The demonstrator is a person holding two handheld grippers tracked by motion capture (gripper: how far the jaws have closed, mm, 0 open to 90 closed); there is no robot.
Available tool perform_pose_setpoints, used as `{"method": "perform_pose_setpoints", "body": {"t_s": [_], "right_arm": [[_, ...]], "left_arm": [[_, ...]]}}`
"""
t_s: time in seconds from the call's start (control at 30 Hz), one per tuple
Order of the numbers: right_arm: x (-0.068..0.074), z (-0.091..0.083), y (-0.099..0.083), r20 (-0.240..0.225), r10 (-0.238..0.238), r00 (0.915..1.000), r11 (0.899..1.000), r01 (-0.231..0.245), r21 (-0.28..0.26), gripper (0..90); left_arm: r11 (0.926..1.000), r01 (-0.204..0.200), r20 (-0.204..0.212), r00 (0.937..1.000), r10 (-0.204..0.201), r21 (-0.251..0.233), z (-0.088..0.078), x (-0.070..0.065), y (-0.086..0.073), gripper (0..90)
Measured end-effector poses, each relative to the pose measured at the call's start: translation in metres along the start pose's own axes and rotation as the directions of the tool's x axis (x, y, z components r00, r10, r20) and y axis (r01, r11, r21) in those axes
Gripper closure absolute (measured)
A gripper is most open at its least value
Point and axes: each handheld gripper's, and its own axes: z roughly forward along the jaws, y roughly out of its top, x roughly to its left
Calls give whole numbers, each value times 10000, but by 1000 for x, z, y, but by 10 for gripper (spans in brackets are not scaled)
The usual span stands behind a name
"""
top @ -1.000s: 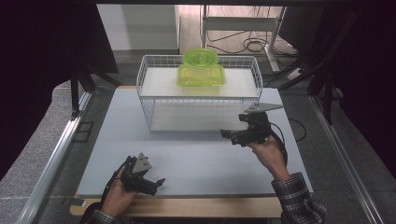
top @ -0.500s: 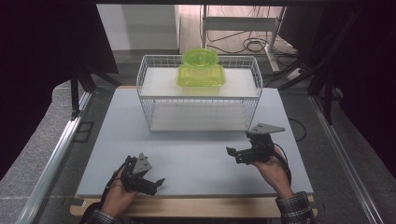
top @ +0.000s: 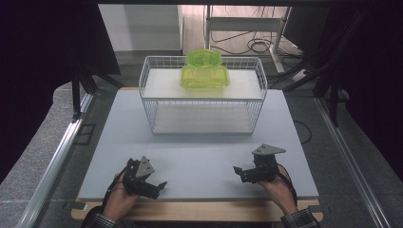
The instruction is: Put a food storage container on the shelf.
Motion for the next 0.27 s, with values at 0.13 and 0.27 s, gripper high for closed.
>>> {"method": "perform_pose_setpoints", "body": {"t_s": [0.13, 0.27], "right_arm": [[3, 8, -9, 56, -242, 9997, 9981, 239, 574, 0], [3, 11, -10, -2, -224, 9997, 9975, 224, 664, 0]], "left_arm": [[10000, -5, -24, 10000, 5, 14, 0, 0, 0, 0], [10000, 24, -17, 10000, -24, 5, 0, 1, 0, 0]]}}
